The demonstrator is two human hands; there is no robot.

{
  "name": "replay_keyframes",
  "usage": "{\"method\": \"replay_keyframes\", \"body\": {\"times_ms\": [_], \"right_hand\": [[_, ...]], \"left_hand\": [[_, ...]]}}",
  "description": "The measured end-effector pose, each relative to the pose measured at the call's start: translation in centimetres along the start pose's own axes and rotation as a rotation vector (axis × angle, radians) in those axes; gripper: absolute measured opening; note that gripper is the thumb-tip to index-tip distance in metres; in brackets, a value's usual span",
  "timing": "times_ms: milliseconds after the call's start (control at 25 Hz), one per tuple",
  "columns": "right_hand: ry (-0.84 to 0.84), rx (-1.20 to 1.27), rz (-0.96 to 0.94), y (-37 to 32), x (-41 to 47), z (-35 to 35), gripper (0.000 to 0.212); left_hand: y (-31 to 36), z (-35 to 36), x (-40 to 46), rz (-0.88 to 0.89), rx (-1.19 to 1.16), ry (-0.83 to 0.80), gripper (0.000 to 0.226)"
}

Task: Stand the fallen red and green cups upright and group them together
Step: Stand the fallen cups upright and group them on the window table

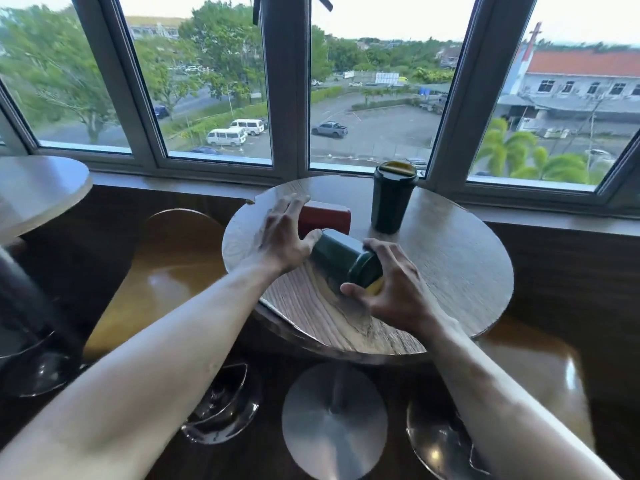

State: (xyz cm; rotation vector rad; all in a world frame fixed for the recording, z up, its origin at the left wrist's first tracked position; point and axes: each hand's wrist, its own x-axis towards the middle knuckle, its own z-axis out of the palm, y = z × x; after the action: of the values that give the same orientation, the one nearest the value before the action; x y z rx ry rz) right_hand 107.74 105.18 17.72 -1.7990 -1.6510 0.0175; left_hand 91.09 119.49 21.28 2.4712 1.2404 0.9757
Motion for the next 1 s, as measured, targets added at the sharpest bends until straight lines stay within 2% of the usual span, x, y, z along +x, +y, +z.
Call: {"method": "replay_keyframes", "body": {"times_ms": [120,320,480,640,760,1000], "right_hand": [[-0.012,0.029,0.043,-0.4,0.0,-0.2,0.079],[-0.049,0.025,0.135,-1.1,-0.4,-0.6,0.077],[-0.065,0.043,0.206,-1.7,-0.9,-0.4,0.078],[-0.016,0.09,0.265,-1.9,-0.8,-0.2,0.089],[0.049,0.097,0.326,-2.2,-0.7,-0.4,0.084],[0.133,-0.05,0.333,-2.8,1.1,-2.7,0.086]], "left_hand": [[-1.8,-0.4,2.5,0.003,0.03,-0.057,0.068],[-5.0,1.1,5.2,-0.027,-0.06,-0.245,0.082],[-6.0,2.0,4.4,-0.016,-0.175,-0.247,0.084],[-7.0,1.4,5.5,-0.023,-0.215,-0.227,0.081],[-7.6,1.0,5.7,-0.015,-0.264,-0.285,0.085],[-8.2,1.3,5.5,-0.191,-0.508,-0.419,0.089]]}}
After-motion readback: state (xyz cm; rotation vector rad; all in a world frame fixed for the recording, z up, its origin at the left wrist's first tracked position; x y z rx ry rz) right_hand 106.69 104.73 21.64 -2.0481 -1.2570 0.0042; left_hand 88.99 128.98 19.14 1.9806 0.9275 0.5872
